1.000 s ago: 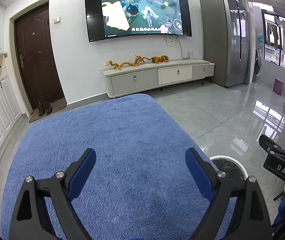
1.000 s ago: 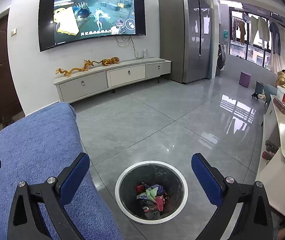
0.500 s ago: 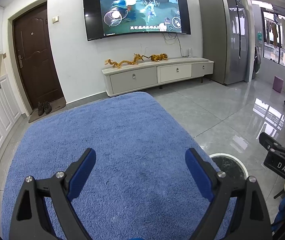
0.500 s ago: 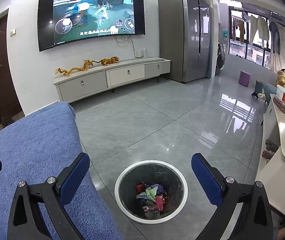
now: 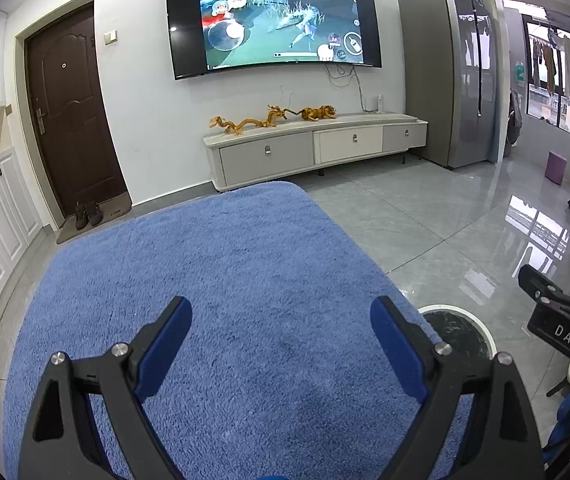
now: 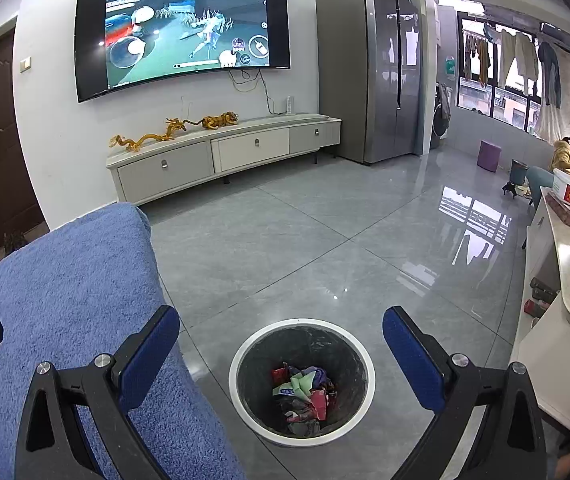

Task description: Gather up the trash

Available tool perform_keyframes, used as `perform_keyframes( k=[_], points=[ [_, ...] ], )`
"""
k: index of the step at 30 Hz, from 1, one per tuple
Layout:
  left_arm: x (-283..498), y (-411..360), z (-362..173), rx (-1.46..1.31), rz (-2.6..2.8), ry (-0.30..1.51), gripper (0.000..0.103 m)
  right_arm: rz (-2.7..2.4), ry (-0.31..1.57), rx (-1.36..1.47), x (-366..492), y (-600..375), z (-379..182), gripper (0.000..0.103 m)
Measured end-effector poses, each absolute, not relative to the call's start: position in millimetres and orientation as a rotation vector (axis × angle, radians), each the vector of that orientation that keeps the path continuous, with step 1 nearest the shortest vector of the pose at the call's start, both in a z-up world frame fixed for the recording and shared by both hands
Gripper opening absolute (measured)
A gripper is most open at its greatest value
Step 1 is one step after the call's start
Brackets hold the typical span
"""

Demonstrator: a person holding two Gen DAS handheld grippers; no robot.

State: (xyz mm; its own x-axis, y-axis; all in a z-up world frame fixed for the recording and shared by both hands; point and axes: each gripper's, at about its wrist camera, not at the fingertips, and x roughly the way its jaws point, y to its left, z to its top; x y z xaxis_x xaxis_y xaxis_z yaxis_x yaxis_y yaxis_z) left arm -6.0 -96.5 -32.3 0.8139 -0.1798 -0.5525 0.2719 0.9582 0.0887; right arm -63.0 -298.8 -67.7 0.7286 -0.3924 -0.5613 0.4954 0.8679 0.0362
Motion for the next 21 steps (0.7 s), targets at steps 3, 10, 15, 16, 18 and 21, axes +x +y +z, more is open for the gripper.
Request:
perform_keyframes(
  k=[3,10,15,16,18,21],
  points=[
    [-5.3,-96.0,-33.0,0.165,-0.243,0.575,0.091,-0.492,0.576,0.188,-63.2,-298.2,-68.7,0.103],
    [-4.9,-95.2,-33.3,0.163,-0.24,0.573,0.091,-0.496,0.576,0.189,-63.8,-298.7,-70.0,0.103],
    [-4.8,-95.0,-33.8,0.16,-0.241,0.574,0.091,-0.494,0.579,0.187,-63.6,-298.8,-70.3,0.103],
    [-4.9,-94.7,-33.9,0.158,-0.241,0.574,0.091,-0.494,0.579,0.187,-63.7,-298.9,-70.1,0.103],
    [-4.5,-93.4,-33.6,0.152,-0.238,0.575,0.091,-0.494,0.579,0.188,-63.5,-298.6,-69.9,0.103],
    [-3.9,-91.9,-33.0,0.148,-0.233,0.575,0.091,-0.494,0.579,0.187,-63.7,-298.1,-70.1,0.103]
  ],
)
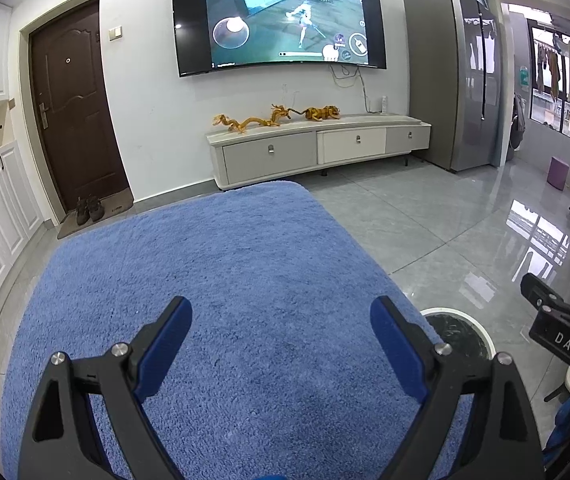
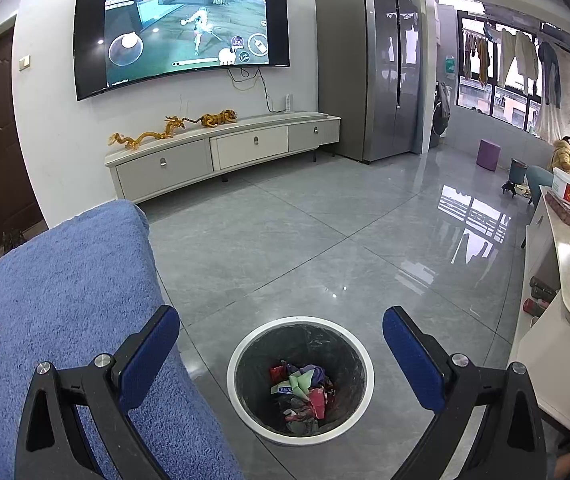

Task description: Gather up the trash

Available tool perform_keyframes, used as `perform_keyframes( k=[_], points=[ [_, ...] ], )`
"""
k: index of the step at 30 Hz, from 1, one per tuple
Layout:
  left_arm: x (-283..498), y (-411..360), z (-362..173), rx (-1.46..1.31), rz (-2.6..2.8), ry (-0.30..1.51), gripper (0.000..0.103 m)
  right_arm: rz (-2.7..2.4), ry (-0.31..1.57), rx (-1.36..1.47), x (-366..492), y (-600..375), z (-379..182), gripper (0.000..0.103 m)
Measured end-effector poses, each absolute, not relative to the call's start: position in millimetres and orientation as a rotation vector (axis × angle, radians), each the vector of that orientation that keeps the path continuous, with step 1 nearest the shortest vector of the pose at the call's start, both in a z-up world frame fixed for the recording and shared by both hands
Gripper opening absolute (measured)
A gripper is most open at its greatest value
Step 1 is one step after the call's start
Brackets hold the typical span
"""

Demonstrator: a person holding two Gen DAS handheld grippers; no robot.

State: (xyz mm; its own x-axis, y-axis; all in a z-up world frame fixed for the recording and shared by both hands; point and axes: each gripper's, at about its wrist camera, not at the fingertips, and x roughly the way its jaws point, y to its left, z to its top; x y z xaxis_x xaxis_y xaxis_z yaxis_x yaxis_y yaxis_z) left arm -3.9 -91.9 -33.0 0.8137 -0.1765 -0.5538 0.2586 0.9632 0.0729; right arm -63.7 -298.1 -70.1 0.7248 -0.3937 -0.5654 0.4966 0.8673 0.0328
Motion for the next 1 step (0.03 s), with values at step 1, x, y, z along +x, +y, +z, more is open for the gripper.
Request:
perform_keyframes(
  k=[1],
  points=[
    [-3.9,-91.7,-33.0,0.147,-0.232,0.575,0.091,-0.494,0.579,0.188,-63.5,-298.3,-69.8,0.103]
  ],
)
